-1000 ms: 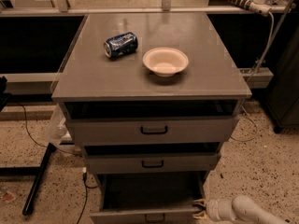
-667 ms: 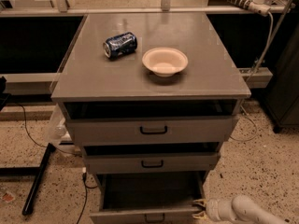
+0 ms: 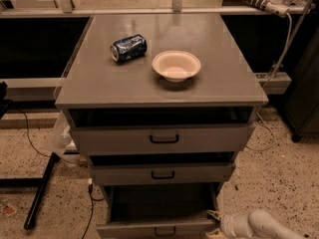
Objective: Open bottom drawer
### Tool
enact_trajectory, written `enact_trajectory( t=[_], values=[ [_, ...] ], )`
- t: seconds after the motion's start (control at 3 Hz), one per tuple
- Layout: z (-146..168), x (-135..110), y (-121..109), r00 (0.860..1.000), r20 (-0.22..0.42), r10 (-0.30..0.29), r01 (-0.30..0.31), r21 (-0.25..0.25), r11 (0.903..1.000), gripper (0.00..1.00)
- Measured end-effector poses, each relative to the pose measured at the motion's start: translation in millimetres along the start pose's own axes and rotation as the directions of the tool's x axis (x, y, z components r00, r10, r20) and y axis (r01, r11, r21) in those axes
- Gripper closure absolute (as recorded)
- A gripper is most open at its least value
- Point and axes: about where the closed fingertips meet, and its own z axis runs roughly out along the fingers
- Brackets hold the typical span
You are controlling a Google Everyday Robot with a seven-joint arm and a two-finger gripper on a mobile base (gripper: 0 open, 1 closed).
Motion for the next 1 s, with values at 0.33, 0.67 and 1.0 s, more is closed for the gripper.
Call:
enact_trajectory(
  t=[0.33,0.67,1.0],
  values=[
    [-3,7,9,1.000,-0.004,0.012,-0.012,-0.013,0.9998,0.60],
    [-6,3,8,1.000,-0.004,0.012,-0.012,-0.013,0.9998,0.84],
    [-12,8,26,1.000,-0.006,0.018,-0.019,-0.030,0.9994,1.00]
  ],
)
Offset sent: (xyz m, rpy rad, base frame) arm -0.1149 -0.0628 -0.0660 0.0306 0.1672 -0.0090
